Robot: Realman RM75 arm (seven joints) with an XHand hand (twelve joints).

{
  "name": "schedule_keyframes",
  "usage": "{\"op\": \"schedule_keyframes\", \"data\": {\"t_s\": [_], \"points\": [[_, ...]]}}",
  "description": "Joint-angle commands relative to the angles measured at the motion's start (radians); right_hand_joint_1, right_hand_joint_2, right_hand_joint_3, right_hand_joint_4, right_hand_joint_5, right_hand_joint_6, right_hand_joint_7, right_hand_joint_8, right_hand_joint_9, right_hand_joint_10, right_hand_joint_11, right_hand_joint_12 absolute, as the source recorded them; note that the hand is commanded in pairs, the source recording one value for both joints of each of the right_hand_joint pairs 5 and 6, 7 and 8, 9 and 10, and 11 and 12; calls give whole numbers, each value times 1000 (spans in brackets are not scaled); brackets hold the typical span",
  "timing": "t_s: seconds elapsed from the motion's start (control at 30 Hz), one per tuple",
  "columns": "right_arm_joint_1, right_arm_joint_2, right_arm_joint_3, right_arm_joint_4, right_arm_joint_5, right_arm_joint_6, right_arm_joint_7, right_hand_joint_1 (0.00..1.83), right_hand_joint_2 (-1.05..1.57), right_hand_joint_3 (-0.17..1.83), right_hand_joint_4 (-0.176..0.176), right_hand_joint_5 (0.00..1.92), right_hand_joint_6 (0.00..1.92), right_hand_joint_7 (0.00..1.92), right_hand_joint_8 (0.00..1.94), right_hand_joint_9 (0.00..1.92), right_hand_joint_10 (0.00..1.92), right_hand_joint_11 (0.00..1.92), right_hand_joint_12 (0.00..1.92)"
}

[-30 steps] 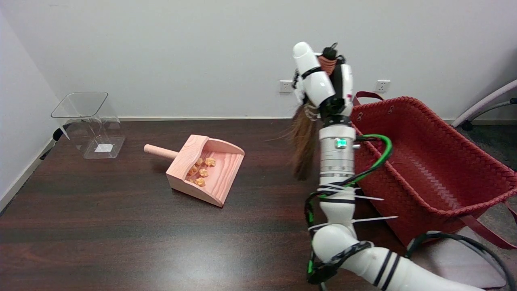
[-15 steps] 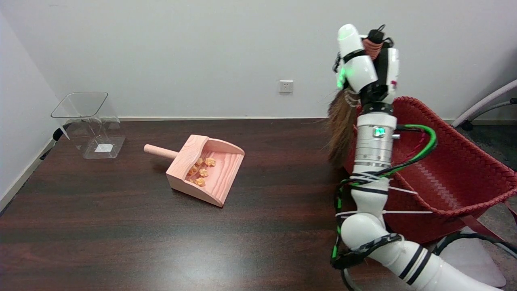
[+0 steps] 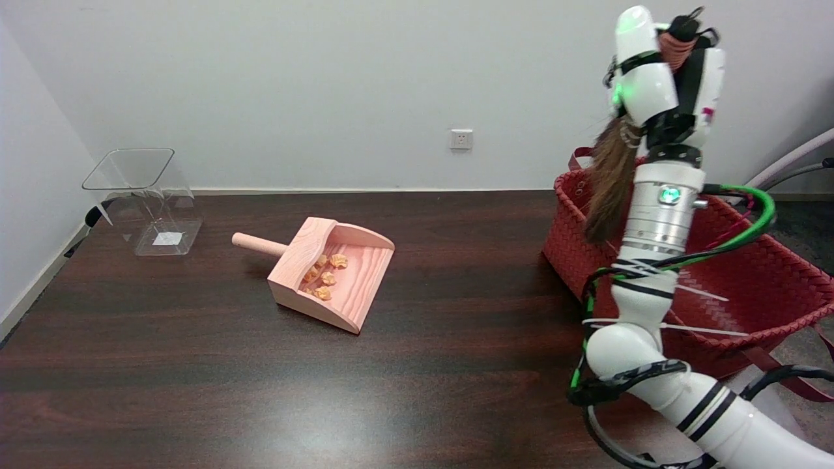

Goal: Place the broom into the brown storage basket.

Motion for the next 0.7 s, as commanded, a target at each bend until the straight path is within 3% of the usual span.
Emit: {"op": "schedule_keyframes", "data": {"t_s": [0.03,0.33,0.7], "points": [[-43,68,164,33,-4,31,-8,777,1571,375,0,1920,1920,1903,1903,1920,1920,1920,1920],[-73,76,216,-30,17,-47,0,779,1571,380,0,1920,1920,1842,1842,1920,1920,1920,1920],[-72,77,180,-240,40,-131,2,769,1571,368,0,1920,1920,1788,1788,1920,1920,1920,1920]]}}
